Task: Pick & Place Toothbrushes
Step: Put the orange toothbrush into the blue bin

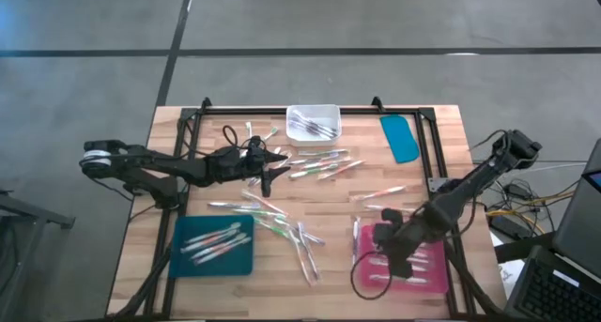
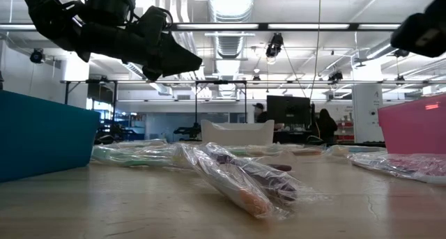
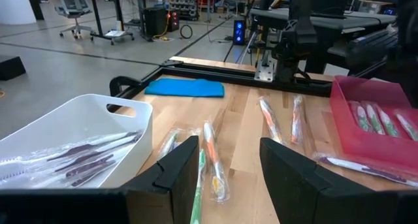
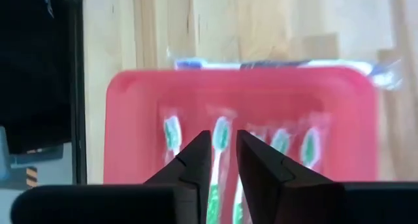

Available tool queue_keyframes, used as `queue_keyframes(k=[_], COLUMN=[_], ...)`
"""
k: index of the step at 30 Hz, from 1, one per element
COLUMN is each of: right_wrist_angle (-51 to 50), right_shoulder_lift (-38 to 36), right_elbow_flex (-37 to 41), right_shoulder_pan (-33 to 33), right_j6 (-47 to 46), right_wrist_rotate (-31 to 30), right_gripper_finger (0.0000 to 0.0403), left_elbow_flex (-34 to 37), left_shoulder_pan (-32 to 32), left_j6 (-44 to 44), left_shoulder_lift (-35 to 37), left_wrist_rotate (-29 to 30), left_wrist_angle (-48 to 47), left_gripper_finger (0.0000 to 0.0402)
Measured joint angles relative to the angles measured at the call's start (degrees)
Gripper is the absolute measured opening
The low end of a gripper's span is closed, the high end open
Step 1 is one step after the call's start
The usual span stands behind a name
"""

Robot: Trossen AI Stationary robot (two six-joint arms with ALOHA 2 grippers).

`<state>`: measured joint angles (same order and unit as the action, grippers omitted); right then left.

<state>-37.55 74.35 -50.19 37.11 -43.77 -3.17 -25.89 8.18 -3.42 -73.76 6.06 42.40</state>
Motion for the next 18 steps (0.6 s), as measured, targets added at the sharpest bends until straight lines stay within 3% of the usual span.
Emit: queue_keyframes(k=[9, 18], right_wrist_angle=[-1.8, -4.5], right_shoulder_lift=[-5.8, -6.5], right_elbow_flex=[0.0, -0.1], right_shoulder_pan=[-5.2, -9.6], right_j6=[5.6, 12.7], right_wrist_rotate=[0.0, 0.2], right_gripper_finger=[0.0052, 0.0069], left_elbow_flex=[0.0, 0.0], left_shoulder_pan=[0.0, 0.0], left_j6=[0.0, 0.0], left_shoulder_lift=[0.0, 0.0], left_wrist_rotate=[0.0, 0.0], left_wrist_angle=[0.0, 0.0], left_gripper_finger=[0.0167, 0.0167])
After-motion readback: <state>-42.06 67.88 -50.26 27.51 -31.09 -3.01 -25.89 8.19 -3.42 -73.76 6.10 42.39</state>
